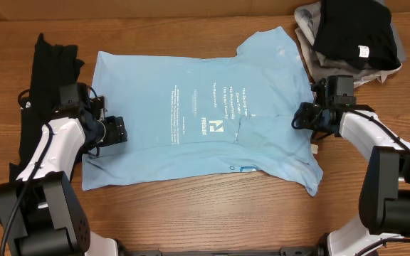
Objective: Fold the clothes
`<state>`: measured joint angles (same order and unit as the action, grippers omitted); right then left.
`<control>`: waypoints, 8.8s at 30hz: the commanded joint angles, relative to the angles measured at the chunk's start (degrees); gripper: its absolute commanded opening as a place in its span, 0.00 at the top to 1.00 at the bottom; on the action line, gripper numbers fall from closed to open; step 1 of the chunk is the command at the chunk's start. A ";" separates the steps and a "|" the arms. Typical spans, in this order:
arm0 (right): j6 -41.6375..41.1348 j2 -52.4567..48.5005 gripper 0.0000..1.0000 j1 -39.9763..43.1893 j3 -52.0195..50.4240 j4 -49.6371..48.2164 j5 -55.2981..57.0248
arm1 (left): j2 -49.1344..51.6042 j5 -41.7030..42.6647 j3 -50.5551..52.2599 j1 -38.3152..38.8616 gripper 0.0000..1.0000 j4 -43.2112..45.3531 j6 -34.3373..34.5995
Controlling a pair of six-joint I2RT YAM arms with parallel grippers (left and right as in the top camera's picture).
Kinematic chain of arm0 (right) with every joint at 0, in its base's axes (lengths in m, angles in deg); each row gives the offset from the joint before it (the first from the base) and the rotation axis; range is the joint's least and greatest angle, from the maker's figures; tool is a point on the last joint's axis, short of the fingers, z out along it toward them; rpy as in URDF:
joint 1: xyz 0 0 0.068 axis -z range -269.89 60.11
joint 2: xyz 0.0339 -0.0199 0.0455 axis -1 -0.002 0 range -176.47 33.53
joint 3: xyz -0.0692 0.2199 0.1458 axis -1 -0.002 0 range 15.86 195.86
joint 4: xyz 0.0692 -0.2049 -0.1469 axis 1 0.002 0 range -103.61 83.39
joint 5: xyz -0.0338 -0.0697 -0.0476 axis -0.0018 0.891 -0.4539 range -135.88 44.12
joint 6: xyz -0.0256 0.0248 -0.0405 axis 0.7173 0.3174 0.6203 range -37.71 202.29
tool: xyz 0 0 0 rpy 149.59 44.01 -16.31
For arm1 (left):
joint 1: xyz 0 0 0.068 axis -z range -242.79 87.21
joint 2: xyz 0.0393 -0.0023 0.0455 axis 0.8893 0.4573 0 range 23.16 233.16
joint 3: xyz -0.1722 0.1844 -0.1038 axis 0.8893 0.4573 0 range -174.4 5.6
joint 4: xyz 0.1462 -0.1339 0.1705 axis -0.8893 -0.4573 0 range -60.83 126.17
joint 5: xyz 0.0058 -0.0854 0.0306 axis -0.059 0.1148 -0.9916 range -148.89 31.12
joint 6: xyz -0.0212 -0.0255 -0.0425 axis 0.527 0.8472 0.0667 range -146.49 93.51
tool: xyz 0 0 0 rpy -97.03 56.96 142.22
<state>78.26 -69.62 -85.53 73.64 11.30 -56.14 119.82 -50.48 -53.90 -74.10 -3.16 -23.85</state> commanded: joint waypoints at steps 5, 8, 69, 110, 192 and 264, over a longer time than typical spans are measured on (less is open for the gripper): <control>-0.24 0.09 0.77 -0.28 0.68 -0.13 -0.07 | 0.17 0.83 0.15 -0.24 0.24 0.24 0.15; -0.46 0.09 0.84 -0.28 0.68 -0.15 -0.04 | 0.17 0.83 0.15 -0.24 0.24 0.22 0.13; -9.73 35.23 0.96 -0.13 15.56 58.34 -0.46 | -6.93 -11.82 2.58 -2.67 0.14 -5.38 7.21; -9.68 35.04 0.96 -0.13 15.56 57.72 0.17 | 3.32 -8.37 0.59 -12.50 0.53 -4.96 13.22; 0.94 19.63 0.96 -0.13 24.76 49.40 -0.52 | -19.26 -11.28 -5.86 -12.13 0.96 -15.96 6.80; 9.01 0.11 0.22 -5.27 59.60 54.75 -5.64 | 34.58 1.75 -69.13 -1.84 0.00 -15.06 -5.84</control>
<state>86.78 -69.99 -90.31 132.13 65.94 -61.59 147.29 -50.02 -120.94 -76.35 -19.27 -28.58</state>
